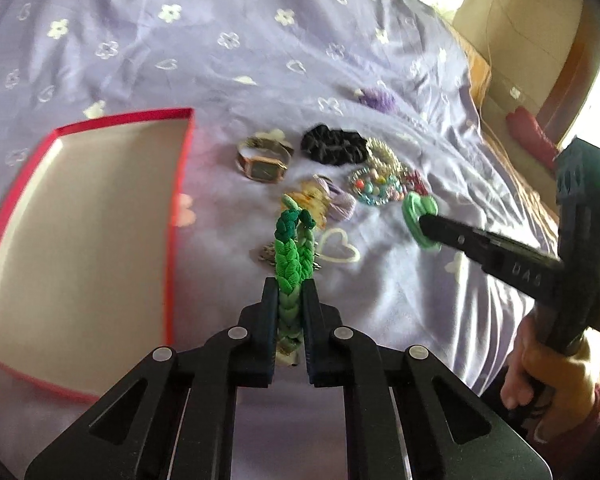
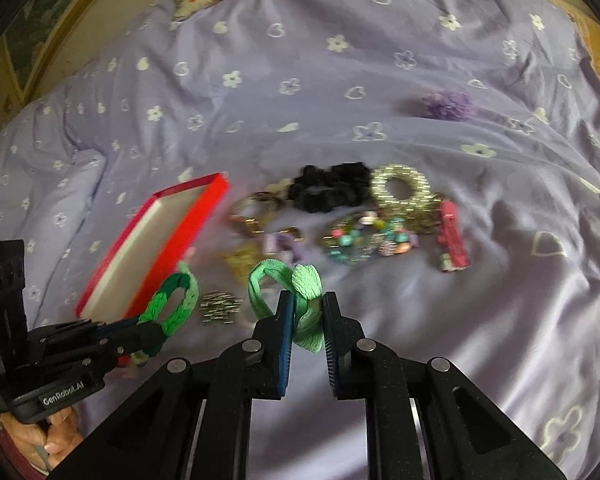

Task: Organize jewelry
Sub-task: 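Carry both green items into the red box and open both tools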

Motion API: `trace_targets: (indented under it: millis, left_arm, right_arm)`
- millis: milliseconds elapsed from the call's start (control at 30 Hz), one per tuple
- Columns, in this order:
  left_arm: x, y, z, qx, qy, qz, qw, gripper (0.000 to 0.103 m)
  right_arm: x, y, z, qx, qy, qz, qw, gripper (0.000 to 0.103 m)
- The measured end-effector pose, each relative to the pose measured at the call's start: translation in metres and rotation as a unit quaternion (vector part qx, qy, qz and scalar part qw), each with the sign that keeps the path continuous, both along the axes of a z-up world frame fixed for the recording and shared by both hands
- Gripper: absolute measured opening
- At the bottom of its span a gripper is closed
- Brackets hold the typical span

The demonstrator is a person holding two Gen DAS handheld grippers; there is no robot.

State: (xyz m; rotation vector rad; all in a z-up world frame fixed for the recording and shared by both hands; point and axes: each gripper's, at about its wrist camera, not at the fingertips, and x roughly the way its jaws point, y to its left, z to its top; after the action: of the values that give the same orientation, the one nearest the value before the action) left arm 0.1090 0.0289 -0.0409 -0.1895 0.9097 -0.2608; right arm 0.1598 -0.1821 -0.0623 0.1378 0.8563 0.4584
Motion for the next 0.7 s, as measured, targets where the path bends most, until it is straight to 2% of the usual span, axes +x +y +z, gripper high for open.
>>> trace_targets:
  millis: [267,700]
  left_arm:
    - [-0.018,0.052,0.010,-0.010,-0.010,0.053,0.9985,0.009]
    - [-0.036,0.135,-0.001,-0.015,-0.002,0.136,0.9906,0.009]
  right_arm:
    - [-0.012,0.049,0.011,0.025,0.003,0.053,0.998,0.014]
    - [-0.027,0.152,0.010,0.024,0.014,0.152,0.988,0.014]
